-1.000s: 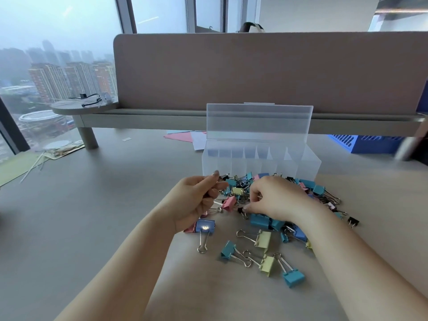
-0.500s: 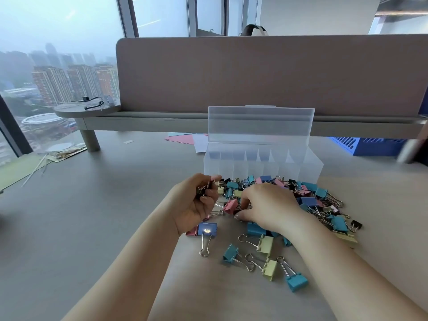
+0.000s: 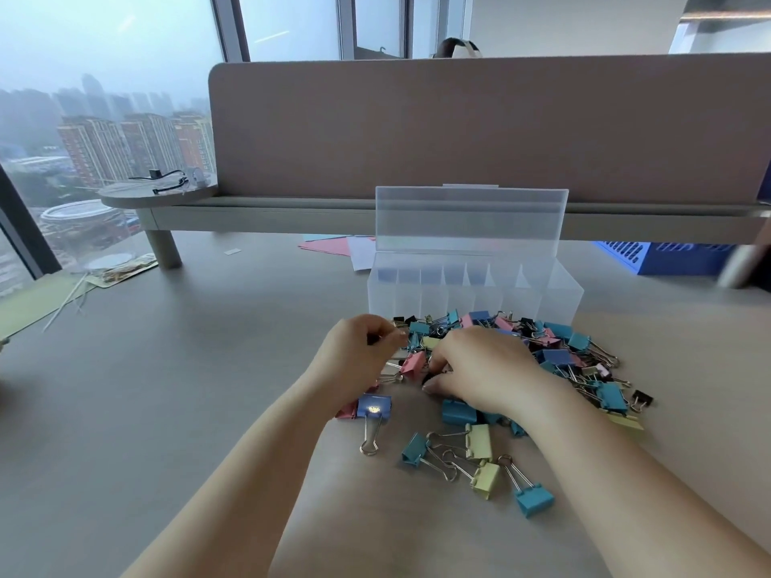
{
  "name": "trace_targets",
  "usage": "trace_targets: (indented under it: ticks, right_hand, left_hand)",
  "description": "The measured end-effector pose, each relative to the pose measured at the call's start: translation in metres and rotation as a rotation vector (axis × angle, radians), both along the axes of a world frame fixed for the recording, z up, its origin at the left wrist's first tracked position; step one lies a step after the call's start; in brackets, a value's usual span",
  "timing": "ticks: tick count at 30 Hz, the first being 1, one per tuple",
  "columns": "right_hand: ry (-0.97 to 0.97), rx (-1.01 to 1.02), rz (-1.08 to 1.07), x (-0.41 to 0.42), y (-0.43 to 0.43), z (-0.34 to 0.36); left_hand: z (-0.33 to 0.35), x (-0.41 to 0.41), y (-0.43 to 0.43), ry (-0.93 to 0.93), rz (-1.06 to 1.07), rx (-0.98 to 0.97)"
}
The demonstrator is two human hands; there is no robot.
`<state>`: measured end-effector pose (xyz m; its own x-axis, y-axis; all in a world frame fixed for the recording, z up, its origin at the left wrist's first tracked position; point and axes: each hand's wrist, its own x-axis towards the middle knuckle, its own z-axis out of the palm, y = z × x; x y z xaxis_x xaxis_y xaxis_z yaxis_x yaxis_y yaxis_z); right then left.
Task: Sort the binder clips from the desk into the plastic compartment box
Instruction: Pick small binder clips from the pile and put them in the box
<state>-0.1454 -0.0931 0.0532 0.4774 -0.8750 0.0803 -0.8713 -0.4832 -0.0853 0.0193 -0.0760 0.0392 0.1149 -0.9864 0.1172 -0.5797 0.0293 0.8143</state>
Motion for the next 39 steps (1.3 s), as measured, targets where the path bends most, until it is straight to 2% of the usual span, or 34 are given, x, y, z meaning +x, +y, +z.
trace_targets:
  ticks: [3,8,10,12,15,17,20,22,24,26,28,33,39]
  right_hand:
    - [-0.018,-0.023,-0.007,0.002,0.001,-0.001]
    - [-0.034,0.011,0.026,0.000,0.000,-0.001]
    - [-0.183,0.154,0.046,-0.006,-0.001,0.004]
    - [-0.422,0.289,0.032,-0.011,-0.003,0.010]
    - [-0.765,0.414,-0.085,-0.017,-0.008,0.014]
    - [-1.028,0.609,-0.153,-0.019,-0.011,0.013]
    - [-1.466,0.973,-0.175,-0.023,-0.015,0.013]
    - [-1.645,1.134,-0.171,-0.024,-0.016,0.014]
    - [-1.742,1.187,-0.179,-0.024,-0.016,0.012]
    - [-1.721,1.132,-0.190,-0.022,-0.016,0.010]
    - [-1.592,1.006,-0.185,-0.019,-0.015,0.008]
    - [-0.856,0.372,-0.160,-0.010,-0.007,0.006]
    - [-0.577,0.209,-0.160,-0.001,-0.004,-0.001]
  left_hand:
    - [-0.006,0.004,0.001,-0.263,-0.057,-0.021]
    - [-0.010,0.001,0.002,-0.392,-0.151,-0.032]
    - [-0.011,-0.001,0.001,-0.466,-0.178,-0.016]
    - [-0.011,-0.003,0.000,-0.472,-0.174,-0.025]
    - [-0.011,-0.002,0.000,-0.440,-0.172,-0.023]
    - [-0.013,0.000,-0.002,-0.390,-0.191,-0.019]
    - [-0.010,-0.001,-0.002,-0.143,-0.185,-0.040]
    - [-0.002,0.001,-0.002,0.050,-0.131,-0.026]
    - [0.004,0.006,-0.003,0.210,-0.072,0.010]
    - [0.006,0.012,-0.004,0.242,-0.005,0.035]
    - [0.004,0.017,-0.005,0.141,0.065,0.036]
    - [-0.009,0.018,-0.007,-0.155,0.116,0.045]
    - [-0.005,0.006,0.000,-0.417,0.085,0.010]
